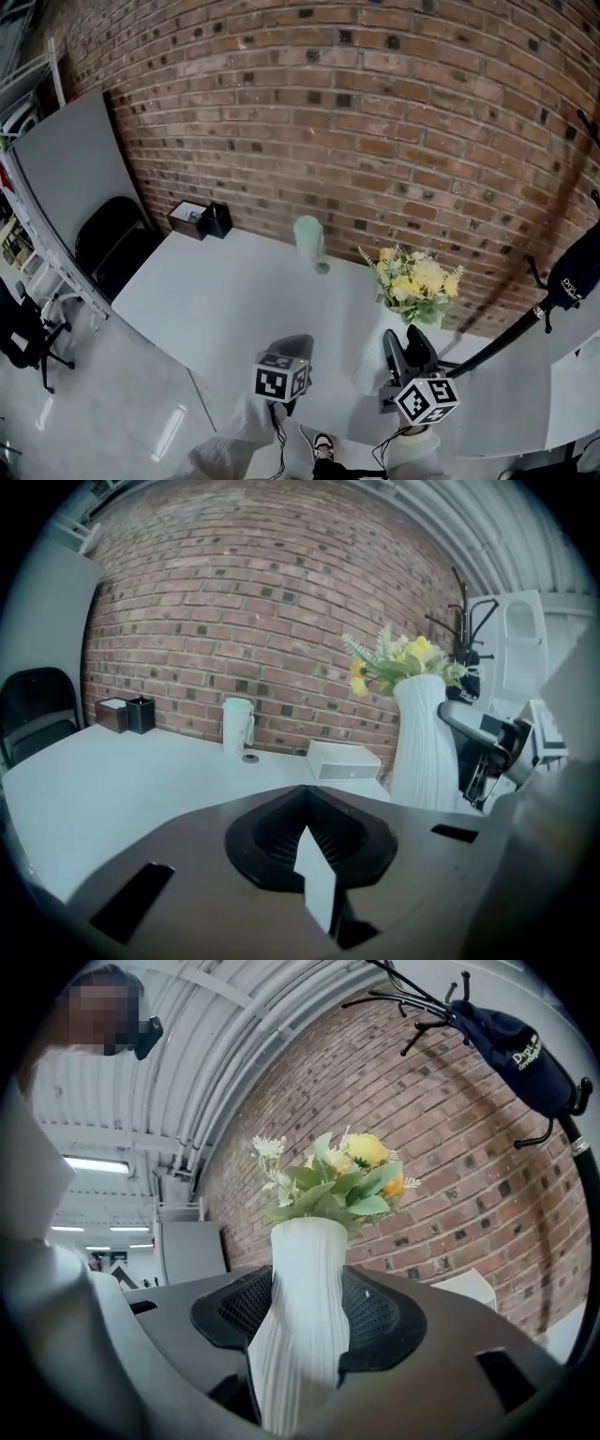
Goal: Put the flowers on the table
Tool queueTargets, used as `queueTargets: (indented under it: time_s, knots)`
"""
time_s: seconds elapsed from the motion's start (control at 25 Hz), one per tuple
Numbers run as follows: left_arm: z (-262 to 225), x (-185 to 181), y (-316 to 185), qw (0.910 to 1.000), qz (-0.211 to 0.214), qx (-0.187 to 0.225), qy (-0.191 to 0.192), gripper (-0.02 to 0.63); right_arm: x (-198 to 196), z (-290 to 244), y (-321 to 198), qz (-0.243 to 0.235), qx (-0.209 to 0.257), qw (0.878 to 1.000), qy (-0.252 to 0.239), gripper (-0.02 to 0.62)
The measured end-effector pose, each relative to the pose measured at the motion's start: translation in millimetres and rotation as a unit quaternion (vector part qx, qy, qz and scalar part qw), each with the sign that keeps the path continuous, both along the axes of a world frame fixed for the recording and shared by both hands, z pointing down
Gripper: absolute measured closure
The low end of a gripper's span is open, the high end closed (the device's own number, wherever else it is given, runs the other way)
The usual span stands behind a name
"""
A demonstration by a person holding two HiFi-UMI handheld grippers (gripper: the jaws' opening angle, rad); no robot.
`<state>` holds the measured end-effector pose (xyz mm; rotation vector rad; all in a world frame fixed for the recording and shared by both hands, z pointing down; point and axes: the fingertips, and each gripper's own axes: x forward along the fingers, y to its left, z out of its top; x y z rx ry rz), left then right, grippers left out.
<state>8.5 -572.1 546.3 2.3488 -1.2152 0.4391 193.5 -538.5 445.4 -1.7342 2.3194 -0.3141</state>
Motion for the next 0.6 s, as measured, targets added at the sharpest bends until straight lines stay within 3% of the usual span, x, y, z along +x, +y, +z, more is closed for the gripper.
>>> queueTargets:
  time_s: [0.36, 0.6]
  knots:
    - [36, 19, -49, 0.9991, -0.015, -0.040, 0.001, 0.600, 19, 38, -88, -0.019, -0.011, 1.000, -0.005, 0.344]
    - [57, 12, -58, 0.9969, -0.038, -0.068, 0.009, 0.600, 13, 57, -128, -0.040, -0.010, 0.999, 0.005, 0.344]
